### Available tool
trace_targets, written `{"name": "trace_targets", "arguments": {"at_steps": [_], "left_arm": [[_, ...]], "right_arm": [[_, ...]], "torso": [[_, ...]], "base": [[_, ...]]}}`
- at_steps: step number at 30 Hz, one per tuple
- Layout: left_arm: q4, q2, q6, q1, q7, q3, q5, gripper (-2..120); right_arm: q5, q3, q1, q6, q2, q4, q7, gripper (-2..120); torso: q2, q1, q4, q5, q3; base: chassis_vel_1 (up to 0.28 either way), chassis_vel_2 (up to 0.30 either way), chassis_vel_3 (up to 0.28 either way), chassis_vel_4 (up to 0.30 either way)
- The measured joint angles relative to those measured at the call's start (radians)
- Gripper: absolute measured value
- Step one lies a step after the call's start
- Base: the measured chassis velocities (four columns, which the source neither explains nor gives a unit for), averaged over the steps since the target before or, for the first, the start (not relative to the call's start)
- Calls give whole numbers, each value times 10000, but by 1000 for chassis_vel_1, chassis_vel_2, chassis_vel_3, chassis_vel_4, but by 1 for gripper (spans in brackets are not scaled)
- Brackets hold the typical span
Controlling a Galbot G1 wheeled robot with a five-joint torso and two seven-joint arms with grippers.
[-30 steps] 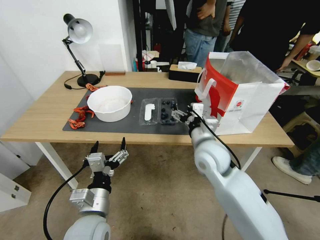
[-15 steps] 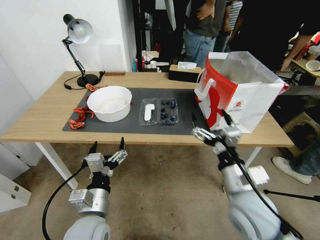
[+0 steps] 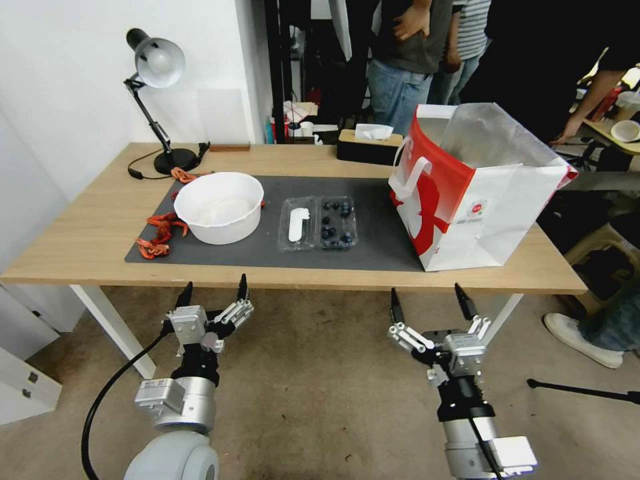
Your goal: Close the takeout container lid, then place the container into the takeout bag.
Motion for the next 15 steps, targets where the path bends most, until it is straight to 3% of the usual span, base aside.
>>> {"name": "trace_targets", "arguments": {"at_steps": [11, 14, 15], "left_arm": [[86, 370, -300, -164, 7, 142, -516, 100], [81, 1153, -360, -517, 52, 570, -2042, 100], [81, 1153, -360, -517, 52, 570, -2042, 100]], "right_arm": [[48, -98, 106, -20, 93, -116, 56, 100], [100, -42, 110, -43, 52, -90, 59, 100], [100, -42, 110, -43, 52, -90, 59, 100]], "torso": [[0, 0, 0, 0, 0], [0, 0, -1, 0, 0], [0, 0, -1, 0, 0]], "base": [[0, 0, 0, 0], [0, 0, 0, 0], [0, 0, 0, 0]]}}
